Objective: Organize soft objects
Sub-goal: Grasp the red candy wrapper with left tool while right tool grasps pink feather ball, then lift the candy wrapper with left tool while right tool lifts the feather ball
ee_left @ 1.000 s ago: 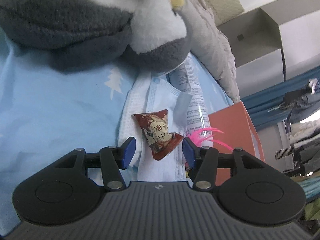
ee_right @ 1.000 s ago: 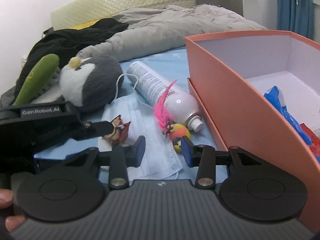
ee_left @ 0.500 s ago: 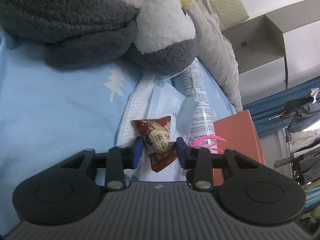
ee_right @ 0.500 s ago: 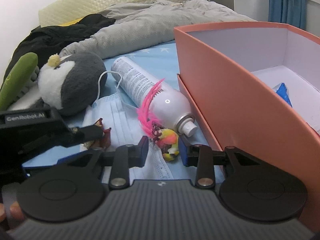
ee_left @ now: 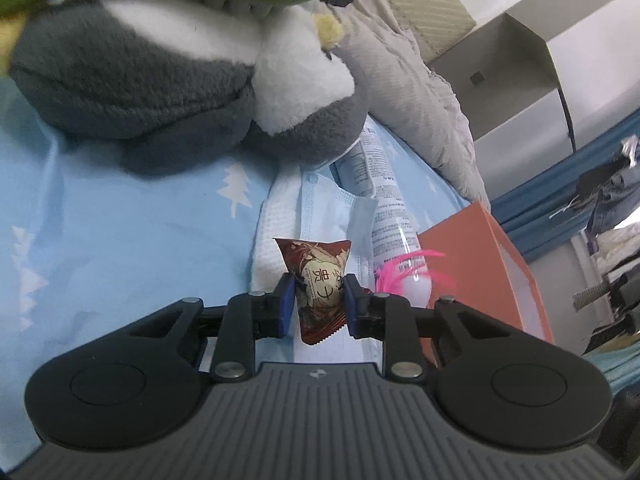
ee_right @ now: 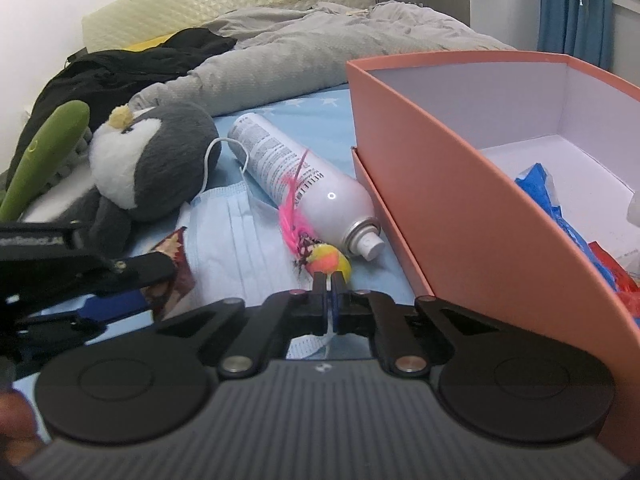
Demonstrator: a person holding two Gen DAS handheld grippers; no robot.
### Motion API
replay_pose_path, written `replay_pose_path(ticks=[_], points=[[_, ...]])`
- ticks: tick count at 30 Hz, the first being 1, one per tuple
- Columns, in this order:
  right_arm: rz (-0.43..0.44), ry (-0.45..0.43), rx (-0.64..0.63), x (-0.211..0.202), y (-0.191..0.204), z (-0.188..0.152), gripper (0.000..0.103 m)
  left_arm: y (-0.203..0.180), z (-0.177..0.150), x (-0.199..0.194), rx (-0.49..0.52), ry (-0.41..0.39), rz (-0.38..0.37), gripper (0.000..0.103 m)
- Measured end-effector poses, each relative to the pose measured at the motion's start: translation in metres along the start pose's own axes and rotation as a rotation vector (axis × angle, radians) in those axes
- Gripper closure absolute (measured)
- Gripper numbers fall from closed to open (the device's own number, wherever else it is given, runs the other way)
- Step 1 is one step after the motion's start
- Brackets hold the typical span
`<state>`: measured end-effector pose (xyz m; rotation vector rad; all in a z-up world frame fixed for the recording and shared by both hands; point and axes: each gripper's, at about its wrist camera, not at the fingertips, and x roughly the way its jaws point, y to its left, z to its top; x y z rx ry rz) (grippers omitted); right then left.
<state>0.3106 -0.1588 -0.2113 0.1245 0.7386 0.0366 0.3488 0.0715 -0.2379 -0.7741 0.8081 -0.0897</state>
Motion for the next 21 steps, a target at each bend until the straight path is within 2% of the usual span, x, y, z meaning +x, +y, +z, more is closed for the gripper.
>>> replay_pose_path(ticks=[5,7,10,17,19,21], points=[[-0.020,-0.003,0.000,0.000,0.005,0.002,0.091,0.001,-0.007,-0.011,0.068,-0.011,0.037,0.073],[-0.026,-0.007,-0.018,0.002,0.008,0.001,0.066,0.003,-0.009,-0.012,0.081,-0.011,0.050,0.073],[-0.040,0.000,-0.037,0.008,0.009,-0.001,0.068,0.007,-0.013,-0.016,0.096,-0.010,0.063,0.073],[-0.039,-0.004,0.042,0.024,0.003,-0.002,0.069,0.013,-0.024,-0.015,0.122,0.014,0.090,0.073],[-0.029,-0.005,0.051,0.027,0.003,-0.001,0.074,0.015,-0.027,-0.016,0.129,0.019,0.099,0.073],[-0.024,-0.022,0.052,0.024,0.003,0.000,0.074,0.014,-0.029,-0.018,0.137,0.021,0.105,0.073]])
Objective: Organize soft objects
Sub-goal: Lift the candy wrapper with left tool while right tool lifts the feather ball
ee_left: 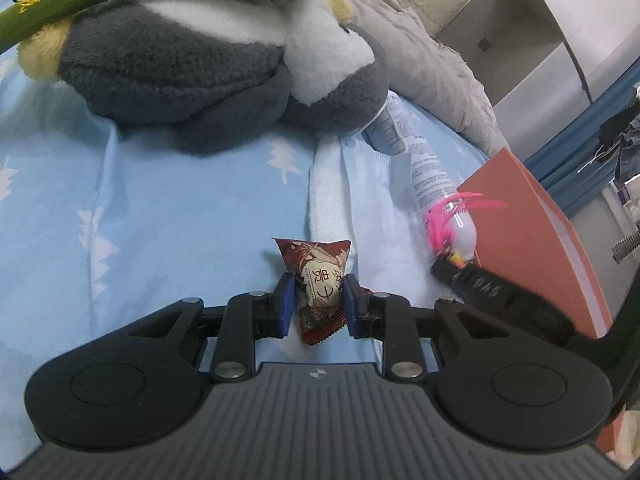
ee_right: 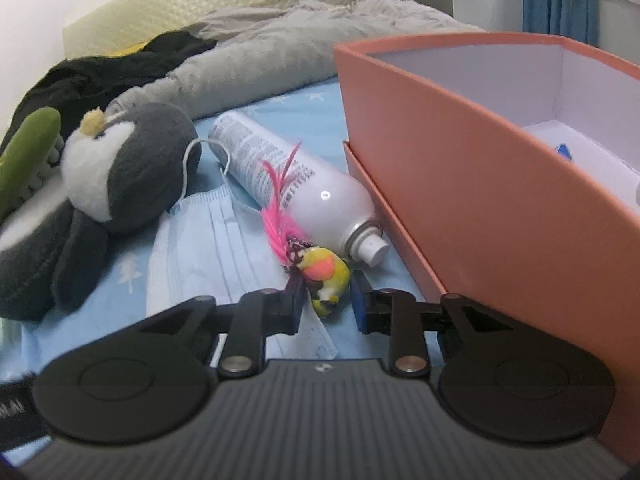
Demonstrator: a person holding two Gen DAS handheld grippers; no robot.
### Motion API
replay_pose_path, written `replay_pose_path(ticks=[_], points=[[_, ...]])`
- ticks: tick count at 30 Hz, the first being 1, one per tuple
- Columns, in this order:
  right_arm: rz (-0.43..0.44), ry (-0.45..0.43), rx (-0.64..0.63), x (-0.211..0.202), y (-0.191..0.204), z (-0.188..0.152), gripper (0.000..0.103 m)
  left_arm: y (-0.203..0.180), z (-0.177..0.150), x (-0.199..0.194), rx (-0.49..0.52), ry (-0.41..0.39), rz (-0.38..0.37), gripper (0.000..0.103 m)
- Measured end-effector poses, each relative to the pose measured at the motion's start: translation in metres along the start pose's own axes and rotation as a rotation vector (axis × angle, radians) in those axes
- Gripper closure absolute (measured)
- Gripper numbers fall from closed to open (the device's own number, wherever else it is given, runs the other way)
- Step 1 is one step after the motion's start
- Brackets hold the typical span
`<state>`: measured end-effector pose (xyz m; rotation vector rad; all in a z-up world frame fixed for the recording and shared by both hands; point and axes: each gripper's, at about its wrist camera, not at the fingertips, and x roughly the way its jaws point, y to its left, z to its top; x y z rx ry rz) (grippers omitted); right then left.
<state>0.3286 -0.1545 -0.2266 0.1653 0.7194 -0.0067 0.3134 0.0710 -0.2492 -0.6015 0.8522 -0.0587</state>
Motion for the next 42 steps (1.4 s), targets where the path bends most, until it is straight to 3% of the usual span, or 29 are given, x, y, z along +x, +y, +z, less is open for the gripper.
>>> replay_pose_path(ticks=[4,14,27,28,30,32,33,37,42], points=[[-0.004,-0.049,-0.040,-0.018,0.002,0.001,0.075,-0.004,-0.009,-0.011,0.052,0.012,0.000,0.073],[0.038,-0.057,-0.112,-0.073,0.000,-0.006,0.075,-0.005,-0.038,-0.068,0.117,0.018,0.033,0.073],[0.152,0.192,-0.118,-0.126,-0.011,-0.061,0.074,0.004,-0.082,-0.103,0.160,0.088,0.124,0.072],[0.165,0.223,-0.114,-0.125,-0.012,-0.064,0.074,0.004,-0.084,-0.106,0.167,0.073,0.136,0.070],[0.181,0.260,-0.112,-0.127,-0.015,-0.070,0.074,0.005,-0.086,-0.109,0.173,0.045,0.193,0.055],[0.180,0.280,-0.135,-0.128,-0.014,-0.073,0.073,0.003,-0.087,-0.111,0.191,0.027,0.238,0.045],[0.183,0.288,-0.141,-0.128,-0.014,-0.073,0.069,0.002,-0.087,-0.112,0.194,0.024,0.250,0.041],[0.180,0.273,-0.158,-0.137,-0.020,-0.075,0.039,-0.003,-0.092,-0.114,0.210,0.018,0.292,0.040],[0.171,0.242,-0.217,-0.142,-0.022,-0.071,0.039,-0.008,-0.097,-0.112,0.197,0.038,0.308,0.039]])
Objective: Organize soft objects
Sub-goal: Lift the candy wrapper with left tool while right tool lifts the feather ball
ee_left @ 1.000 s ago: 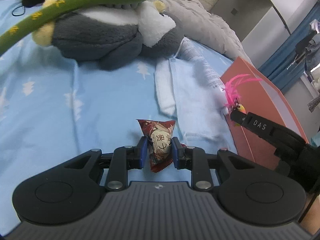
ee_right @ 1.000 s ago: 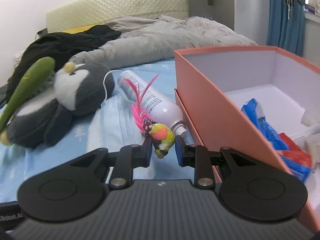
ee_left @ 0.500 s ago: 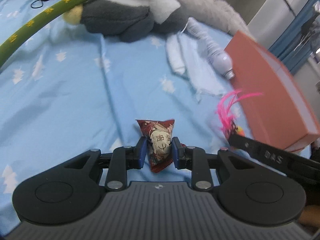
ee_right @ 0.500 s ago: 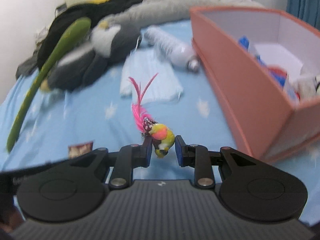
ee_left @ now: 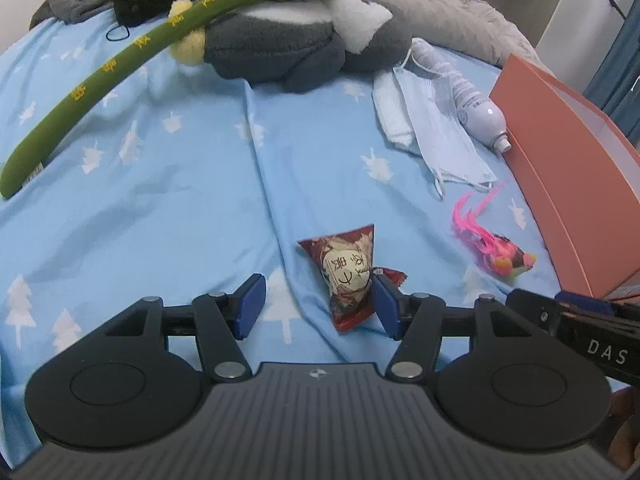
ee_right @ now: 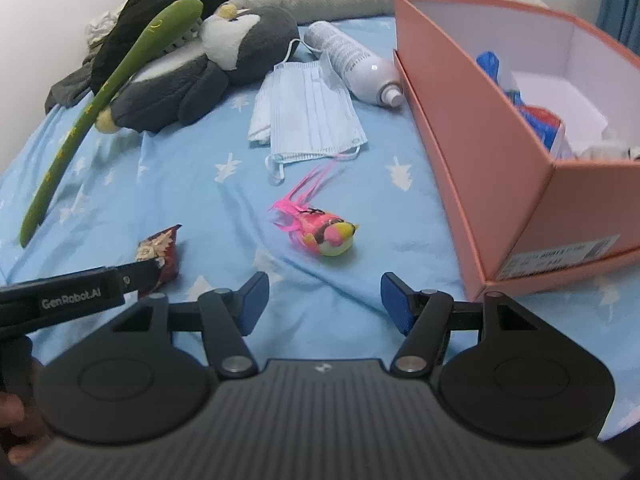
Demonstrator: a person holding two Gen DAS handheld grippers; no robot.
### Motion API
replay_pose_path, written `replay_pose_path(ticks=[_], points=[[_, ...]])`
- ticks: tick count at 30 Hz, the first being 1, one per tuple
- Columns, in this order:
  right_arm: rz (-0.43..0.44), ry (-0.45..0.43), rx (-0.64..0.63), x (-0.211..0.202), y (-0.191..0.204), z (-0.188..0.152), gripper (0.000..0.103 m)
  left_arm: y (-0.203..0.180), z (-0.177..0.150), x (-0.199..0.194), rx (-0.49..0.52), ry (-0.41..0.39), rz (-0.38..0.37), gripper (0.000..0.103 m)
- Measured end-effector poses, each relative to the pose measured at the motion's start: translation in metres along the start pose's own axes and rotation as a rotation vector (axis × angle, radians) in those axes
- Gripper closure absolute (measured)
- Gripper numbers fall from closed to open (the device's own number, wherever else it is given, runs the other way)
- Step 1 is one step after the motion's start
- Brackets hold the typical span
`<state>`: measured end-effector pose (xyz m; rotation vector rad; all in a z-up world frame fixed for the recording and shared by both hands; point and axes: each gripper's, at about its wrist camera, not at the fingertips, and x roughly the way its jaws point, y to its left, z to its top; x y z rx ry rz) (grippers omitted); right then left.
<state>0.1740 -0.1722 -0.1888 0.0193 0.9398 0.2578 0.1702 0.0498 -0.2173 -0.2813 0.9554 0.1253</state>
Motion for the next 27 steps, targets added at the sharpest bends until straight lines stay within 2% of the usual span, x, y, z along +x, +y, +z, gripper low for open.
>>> replay_pose_path(ticks=[4,7,12,14,20,22,27], points=[[0.026,-0.014,-0.051,0.000,0.000,0.003,0.039,-0.002,0.000,-0.001,-0.001,0.011,0.018,0.039],[0.006,-0.041,-0.098,-0.001,0.003,0.009,0.040,0.000,0.001,-0.003,-0.027,0.018,-0.008,0.039],[-0.001,-0.092,-0.163,0.003,0.004,0.021,0.040,-0.002,0.000,-0.010,-0.042,-0.012,-0.083,0.040],[-0.001,-0.095,-0.190,0.010,0.004,0.025,0.043,-0.002,0.000,-0.011,-0.055,-0.019,-0.107,0.041],[0.006,-0.053,-0.216,0.032,0.004,0.025,0.051,-0.003,-0.002,-0.008,-0.079,-0.037,-0.139,0.053],[0.005,-0.041,-0.214,0.035,0.005,0.022,0.065,-0.003,-0.002,-0.005,-0.085,-0.041,-0.136,0.053],[-0.012,-0.040,-0.210,0.032,0.007,0.014,0.066,-0.003,0.001,0.005,-0.098,-0.043,-0.124,0.053]])
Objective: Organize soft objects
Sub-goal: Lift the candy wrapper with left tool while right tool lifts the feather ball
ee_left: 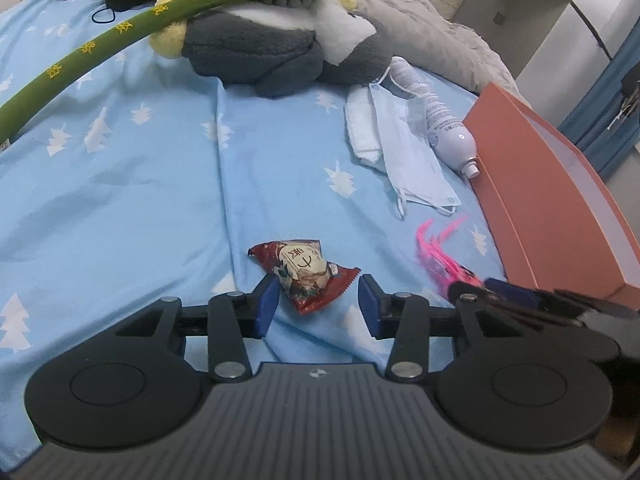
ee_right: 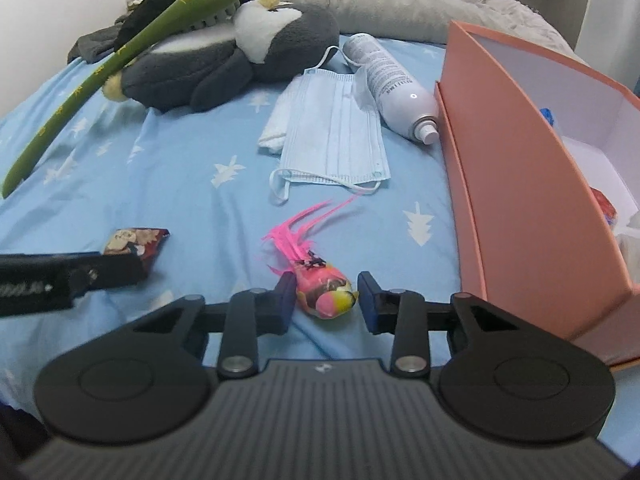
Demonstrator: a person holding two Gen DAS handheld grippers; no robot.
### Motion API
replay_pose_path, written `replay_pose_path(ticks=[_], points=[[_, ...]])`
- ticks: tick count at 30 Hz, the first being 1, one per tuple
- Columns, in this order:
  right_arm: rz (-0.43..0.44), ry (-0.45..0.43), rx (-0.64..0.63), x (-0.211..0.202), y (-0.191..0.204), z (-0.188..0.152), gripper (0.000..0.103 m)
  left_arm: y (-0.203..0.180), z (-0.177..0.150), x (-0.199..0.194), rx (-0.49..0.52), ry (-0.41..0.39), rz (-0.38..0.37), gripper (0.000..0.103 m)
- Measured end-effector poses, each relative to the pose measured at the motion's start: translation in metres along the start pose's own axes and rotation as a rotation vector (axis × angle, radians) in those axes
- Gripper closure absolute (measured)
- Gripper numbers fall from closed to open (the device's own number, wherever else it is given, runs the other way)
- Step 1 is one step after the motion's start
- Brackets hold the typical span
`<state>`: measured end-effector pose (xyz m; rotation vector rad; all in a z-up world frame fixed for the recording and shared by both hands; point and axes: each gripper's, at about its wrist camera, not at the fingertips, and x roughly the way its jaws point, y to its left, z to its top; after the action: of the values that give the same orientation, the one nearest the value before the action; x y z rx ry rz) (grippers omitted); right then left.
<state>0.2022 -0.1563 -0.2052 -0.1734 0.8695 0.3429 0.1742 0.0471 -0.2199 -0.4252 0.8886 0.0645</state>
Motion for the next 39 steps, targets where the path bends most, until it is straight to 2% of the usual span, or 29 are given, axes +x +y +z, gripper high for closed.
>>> replay_pose_path(ticks=[9,13,15,22,31,39], points=[[0.007,-0.003,0.086,-0.014,-0.006,-0.010,0.067,0.001,0.002,0.014,-0.030,-0.016,0.033,0.053],[0.004,-0.003,0.095,-0.016,-0.006,-0.014,0.067,0.002,0.004,0.016,-0.043,-0.028,0.042,0.059],[0.003,-0.004,0.096,-0.016,-0.006,-0.014,0.067,0.004,0.004,0.016,-0.049,-0.036,0.042,0.064],[-0.002,-0.014,0.104,-0.019,-0.006,-0.013,0.067,0.005,0.003,0.011,-0.039,-0.046,0.039,0.068],[0.001,-0.055,0.119,-0.036,-0.010,-0.006,0.067,-0.005,0.005,-0.011,-0.007,-0.060,0.004,0.070],[0.025,-0.107,0.140,-0.068,-0.012,0.003,0.067,-0.022,0.011,-0.040,0.035,-0.083,-0.017,0.070]])
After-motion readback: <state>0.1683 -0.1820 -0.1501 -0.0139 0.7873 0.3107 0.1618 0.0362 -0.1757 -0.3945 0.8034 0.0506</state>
